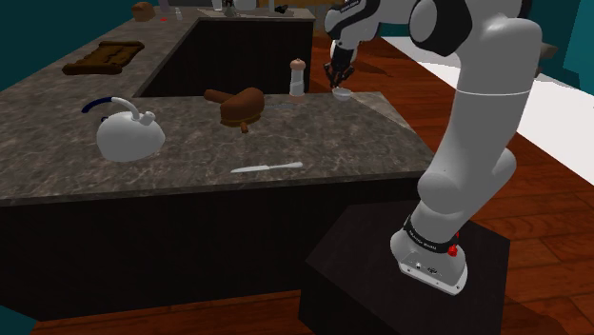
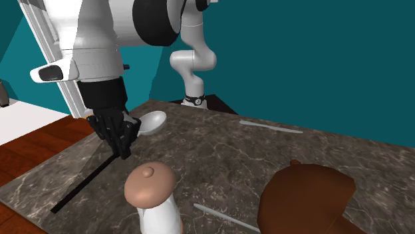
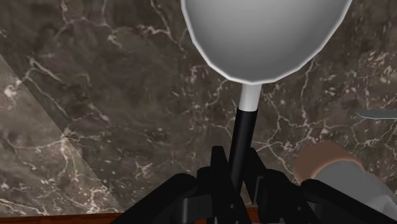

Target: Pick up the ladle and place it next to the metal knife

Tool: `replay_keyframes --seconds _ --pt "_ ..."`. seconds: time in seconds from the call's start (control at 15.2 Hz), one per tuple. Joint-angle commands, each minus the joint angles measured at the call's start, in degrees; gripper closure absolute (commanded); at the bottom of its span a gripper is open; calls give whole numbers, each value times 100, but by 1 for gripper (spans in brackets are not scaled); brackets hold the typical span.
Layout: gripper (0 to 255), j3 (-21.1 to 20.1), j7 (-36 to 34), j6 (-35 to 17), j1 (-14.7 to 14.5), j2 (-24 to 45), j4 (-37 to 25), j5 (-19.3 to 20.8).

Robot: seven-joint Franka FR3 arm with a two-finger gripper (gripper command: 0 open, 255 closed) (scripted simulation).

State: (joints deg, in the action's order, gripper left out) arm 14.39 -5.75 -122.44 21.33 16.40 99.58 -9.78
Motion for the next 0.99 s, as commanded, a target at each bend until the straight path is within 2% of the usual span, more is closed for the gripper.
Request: replay_keyframes --seconds 0.0,0.07,0.46,0.92 --pt "255 9 -20 145 0 -48 -96 24" --pt "255 12 -30 209 -1 -67 -142 34" --pt "255 -205 -849 -48 -540 -552 515 308" --pt "255 -536 -1852 -217 -1109 -885 951 580"
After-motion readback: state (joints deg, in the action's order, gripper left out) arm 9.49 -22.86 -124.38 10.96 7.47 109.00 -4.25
